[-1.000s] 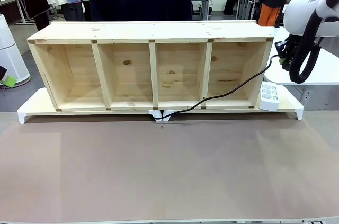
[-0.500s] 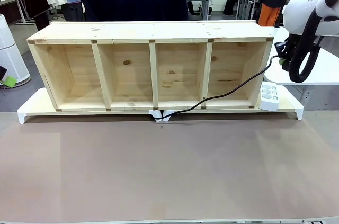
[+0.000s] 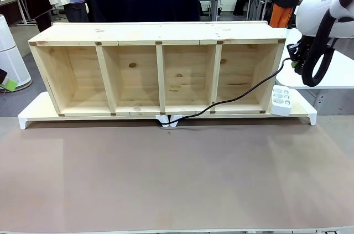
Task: Perform cable management.
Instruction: Release the Power Cable when the human grasps it.
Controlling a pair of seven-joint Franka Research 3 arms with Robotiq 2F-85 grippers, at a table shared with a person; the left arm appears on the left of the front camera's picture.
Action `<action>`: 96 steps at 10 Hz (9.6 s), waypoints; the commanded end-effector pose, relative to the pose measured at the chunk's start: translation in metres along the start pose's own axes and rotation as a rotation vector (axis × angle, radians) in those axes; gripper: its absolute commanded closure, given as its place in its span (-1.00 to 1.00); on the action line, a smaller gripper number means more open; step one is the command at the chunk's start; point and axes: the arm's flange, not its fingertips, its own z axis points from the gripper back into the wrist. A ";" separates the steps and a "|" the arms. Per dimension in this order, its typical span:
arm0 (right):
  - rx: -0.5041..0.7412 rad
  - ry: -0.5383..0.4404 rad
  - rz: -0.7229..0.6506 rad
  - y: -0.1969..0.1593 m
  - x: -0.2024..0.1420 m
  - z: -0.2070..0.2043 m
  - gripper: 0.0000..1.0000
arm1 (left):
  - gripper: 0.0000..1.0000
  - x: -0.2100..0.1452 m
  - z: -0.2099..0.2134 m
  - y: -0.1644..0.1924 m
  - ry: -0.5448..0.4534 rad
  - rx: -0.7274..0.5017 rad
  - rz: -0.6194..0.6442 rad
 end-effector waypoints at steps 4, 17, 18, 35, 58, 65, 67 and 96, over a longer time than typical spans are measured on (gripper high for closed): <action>-0.001 -0.008 0.000 0.000 0.001 0.001 0.67 | -1.00 -0.002 0.001 0.000 0.006 -0.005 0.010; -0.001 -0.008 0.000 0.000 0.001 0.001 0.67 | -1.00 -0.002 0.001 0.000 0.006 -0.005 0.010; -0.001 -0.008 0.000 0.000 0.001 0.001 0.67 | -1.00 -0.002 0.001 0.000 0.006 -0.005 0.010; 0.010 0.021 -0.026 -0.004 0.003 0.002 -1.00 | -1.00 -0.002 0.001 0.000 0.006 -0.005 0.010; 0.000 0.015 -0.012 -0.004 0.001 0.003 -1.00 | -1.00 -0.002 0.001 0.000 0.006 -0.005 0.010; 0.000 0.015 -0.012 -0.004 0.001 0.003 -1.00 | -1.00 -0.002 0.001 0.000 0.006 -0.005 0.010; 0.000 0.015 -0.012 -0.004 0.001 0.003 -1.00 | -1.00 -0.002 0.001 0.000 0.006 -0.005 0.010; 0.000 0.015 -0.012 -0.004 0.001 0.003 -1.00 | -1.00 -0.002 0.001 0.000 0.006 -0.005 0.010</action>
